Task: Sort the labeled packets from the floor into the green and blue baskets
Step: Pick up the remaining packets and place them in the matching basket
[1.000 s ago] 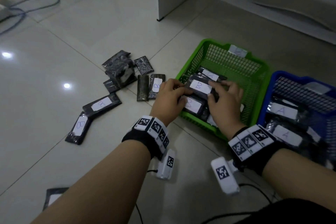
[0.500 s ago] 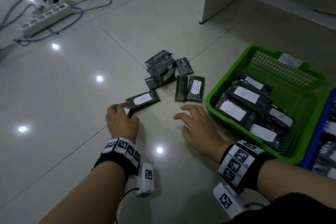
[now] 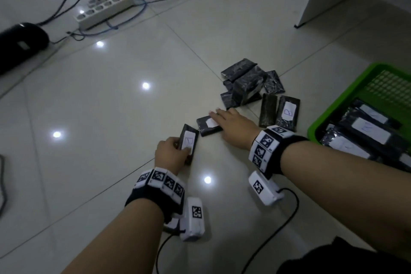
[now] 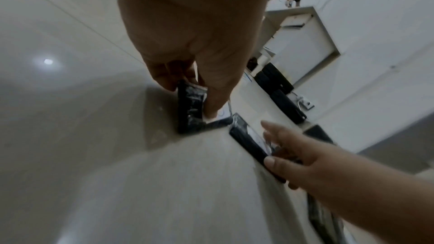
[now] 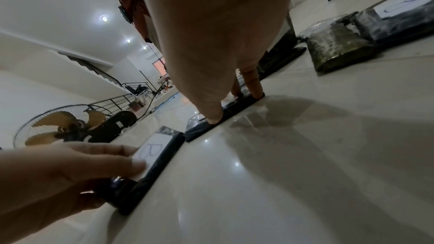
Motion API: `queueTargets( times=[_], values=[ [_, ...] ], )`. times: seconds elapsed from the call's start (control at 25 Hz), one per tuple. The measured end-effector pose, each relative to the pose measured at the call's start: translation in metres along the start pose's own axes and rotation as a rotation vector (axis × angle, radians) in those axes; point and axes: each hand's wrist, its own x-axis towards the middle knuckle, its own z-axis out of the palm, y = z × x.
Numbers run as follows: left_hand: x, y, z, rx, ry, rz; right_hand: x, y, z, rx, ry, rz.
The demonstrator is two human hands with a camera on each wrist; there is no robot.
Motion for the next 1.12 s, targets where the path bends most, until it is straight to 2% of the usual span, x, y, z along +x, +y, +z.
queueTargets(
  times=[0.08, 0.2, 0.32, 0.4, 0.52, 0.64, 0.76, 0.96, 1.12],
  values=[
    [0.0, 0.003, 0.001, -0.184, -0.018, -0.041, 0.002, 0.002, 0.003, -0.09, 0.07, 0.008],
    [0.003, 0.011, 0.007, -0.461, -0.038, -0.063, -0.009, 0.007, 0.009, -0.068, 0.13, 0.148],
    [-0.004, 0.033, 0.014, -0.694, -0.087, -0.082, -0.032, 0.015, 0.001, 0.351, 0.145, 0.266],
    [-0.011, 0.057, 0.019, -0.799, -0.114, -0.038, -0.053, 0.024, -0.01, 0.546, 0.259, 0.308],
    [-0.028, 0.102, 0.031, -0.898, -0.198, 0.09, -0.094, 0.048, -0.032, 0.708, 0.459, 0.393],
    [-0.049, 0.144, 0.05, -0.877, -0.32, 0.26, -0.137, 0.083, -0.048, 0.802, 0.665, 0.475],
    [-0.071, 0.181, 0.073, -0.848, -0.43, 0.355, -0.184, 0.12, -0.053, 0.826, 0.77, 0.578],
    [-0.108, 0.224, 0.116, -0.827, -0.518, 0.406, -0.255, 0.172, -0.051, 0.816, 0.868, 0.763],
    [-0.136, 0.244, 0.15, -0.666, -0.561, 0.553, -0.293, 0.193, -0.041, 0.729, 0.797, 0.895]
  ],
)
